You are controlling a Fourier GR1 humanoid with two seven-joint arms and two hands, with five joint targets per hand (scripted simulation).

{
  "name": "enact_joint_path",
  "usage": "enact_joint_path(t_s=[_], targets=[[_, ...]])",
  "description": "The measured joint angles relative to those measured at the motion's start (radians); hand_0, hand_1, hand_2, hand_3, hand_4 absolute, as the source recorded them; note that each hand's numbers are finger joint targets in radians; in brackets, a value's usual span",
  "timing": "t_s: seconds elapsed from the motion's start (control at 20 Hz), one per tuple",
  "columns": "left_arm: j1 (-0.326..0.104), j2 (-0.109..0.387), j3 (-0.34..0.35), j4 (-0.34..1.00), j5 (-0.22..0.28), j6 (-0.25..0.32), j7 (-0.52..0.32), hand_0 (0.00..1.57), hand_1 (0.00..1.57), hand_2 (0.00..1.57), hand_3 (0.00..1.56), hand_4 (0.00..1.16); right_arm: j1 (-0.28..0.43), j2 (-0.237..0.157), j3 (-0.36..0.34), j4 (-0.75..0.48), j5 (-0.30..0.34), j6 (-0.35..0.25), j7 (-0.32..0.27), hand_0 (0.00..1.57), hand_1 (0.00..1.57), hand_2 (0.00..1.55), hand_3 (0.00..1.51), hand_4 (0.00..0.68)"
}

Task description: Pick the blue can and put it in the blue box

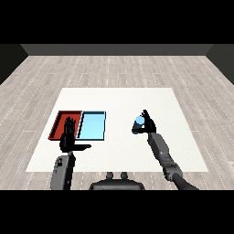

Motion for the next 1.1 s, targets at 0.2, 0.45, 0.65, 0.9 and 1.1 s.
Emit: enact_joint_path(t_s=[0.2, 0.45, 0.65, 0.9, 1.1], targets=[[-0.007, 0.004, 0.009, 0.008, 0.007, -0.006, -0.006, 0.0, 0.0, 0.0, 0.0, 0.0, -0.043, -0.002, -0.006, 0.073, 0.01, 0.006, -0.028, 0.0, 0.0, 0.0, 0.0, 0.0], [-0.005, 0.017, 0.02, -0.004, 0.018, -0.013, 0.011, 0.0, 0.0, 0.0, 0.0, 0.0, -0.084, -0.008, -0.014, 0.136, 0.02, 0.016, -0.051, 0.0, 0.0, 0.0, 0.0, 0.0], [0.019, 0.009, 0.014, -0.023, 0.026, -0.022, 0.006, 0.0, 0.0, 0.0, 0.0, 0.0, -0.099, 0.012, -0.013, 0.142, 0.021, 0.007, -0.045, 0.0, 0.0, 0.0, 0.0, 0.0], [0.004, 0.005, 0.016, 0.008, 0.011, -0.012, -0.012, 0.0, 0.0, 0.0, 0.0, 0.0, -0.113, 0.023, -0.017, 0.16, 0.029, -0.05, -0.051, 1.34, 1.34, 1.39, 1.33, 0.397], [-0.006, -0.012, -0.001, -0.006, -0.003, 0.009, 0.001, 0.0, 0.0, 0.0, 0.0, 0.0, -0.133, 0.034, -0.002, 0.19, 0.063, -0.129, -0.048, 1.57, 1.57, 1.49, 1.45, 0.673]])
